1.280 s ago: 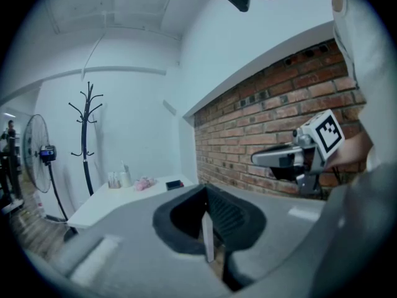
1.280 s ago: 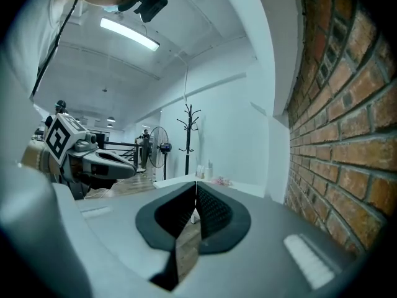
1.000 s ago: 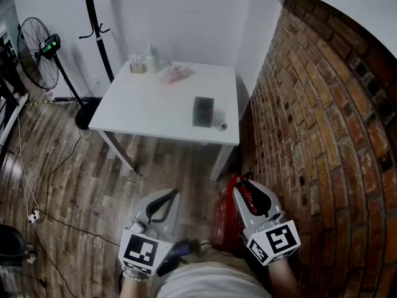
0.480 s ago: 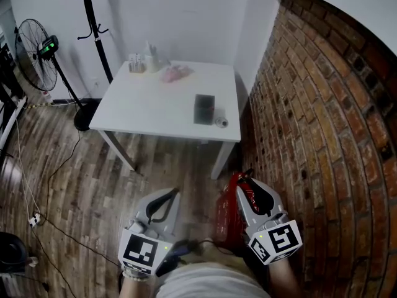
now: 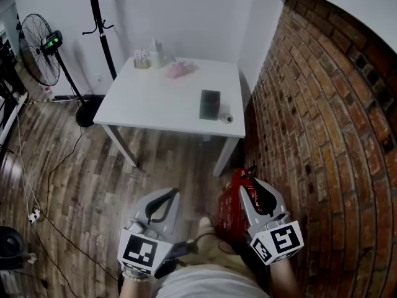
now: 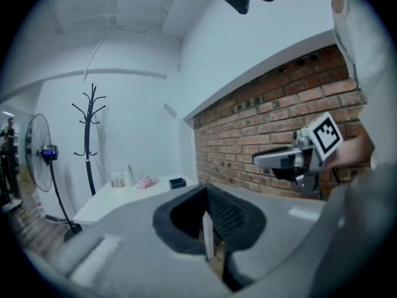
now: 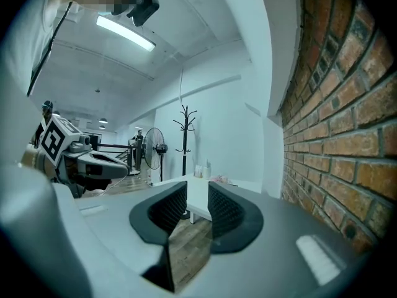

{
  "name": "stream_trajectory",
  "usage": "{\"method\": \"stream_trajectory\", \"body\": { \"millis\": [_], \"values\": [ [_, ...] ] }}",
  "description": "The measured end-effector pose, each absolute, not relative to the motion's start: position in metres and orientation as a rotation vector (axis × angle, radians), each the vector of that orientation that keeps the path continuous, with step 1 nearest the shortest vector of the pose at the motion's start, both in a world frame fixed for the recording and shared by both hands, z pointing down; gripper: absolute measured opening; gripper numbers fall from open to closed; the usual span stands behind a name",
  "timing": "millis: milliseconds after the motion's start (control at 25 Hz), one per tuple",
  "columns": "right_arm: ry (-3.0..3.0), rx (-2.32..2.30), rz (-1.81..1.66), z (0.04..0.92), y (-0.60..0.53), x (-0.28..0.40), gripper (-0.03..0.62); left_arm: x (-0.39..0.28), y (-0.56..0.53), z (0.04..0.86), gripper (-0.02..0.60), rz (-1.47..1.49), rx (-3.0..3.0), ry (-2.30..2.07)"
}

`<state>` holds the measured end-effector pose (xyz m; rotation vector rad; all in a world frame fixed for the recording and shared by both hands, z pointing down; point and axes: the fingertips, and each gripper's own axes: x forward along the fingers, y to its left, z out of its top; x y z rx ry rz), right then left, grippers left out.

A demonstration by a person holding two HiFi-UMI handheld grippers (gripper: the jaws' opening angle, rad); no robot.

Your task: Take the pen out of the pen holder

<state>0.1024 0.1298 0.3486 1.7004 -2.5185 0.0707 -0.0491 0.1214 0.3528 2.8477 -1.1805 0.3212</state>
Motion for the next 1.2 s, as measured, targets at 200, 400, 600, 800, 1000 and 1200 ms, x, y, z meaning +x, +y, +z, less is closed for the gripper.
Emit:
{"method": "stream_trajectory", "body": {
  "millis": [200, 400, 600, 800, 1000, 1200],
  "values": [
    [-2.522, 1.694, 0.059, 0.349, 0.127, 0.102, 0.092, -0.053, 0.122, 0.355, -0.004, 0.312, 2.836, -1.198],
    [-2.547, 1.678, 0.051, 0.348, 0.112, 0.097, 0.092, -0.058, 0.113, 0.352, -0.005, 0.312, 2.839, -1.230],
    [-2.570, 1.659, 0.026, 0.342, 0.089, 0.093, 0.092, -0.061, 0.094, 0.348, -0.004, 0.322, 2.843, -1.255],
    [-2.578, 1.636, 0.029, 0.346, 0.062, 0.094, 0.092, -0.059, 0.071, 0.350, -0.005, 0.319, 2.832, -1.270],
    [-2.579, 1.627, 0.024, 0.346, 0.032, 0.099, 0.092, -0.055, 0.042, 0.349, -0.004, 0.306, 2.829, -1.282],
    [-2.577, 1.616, 0.027, 0.344, 0.000, 0.105, 0.092, -0.050, 0.012, 0.346, -0.005, 0.312, 2.828, -1.293]
  ]
}}
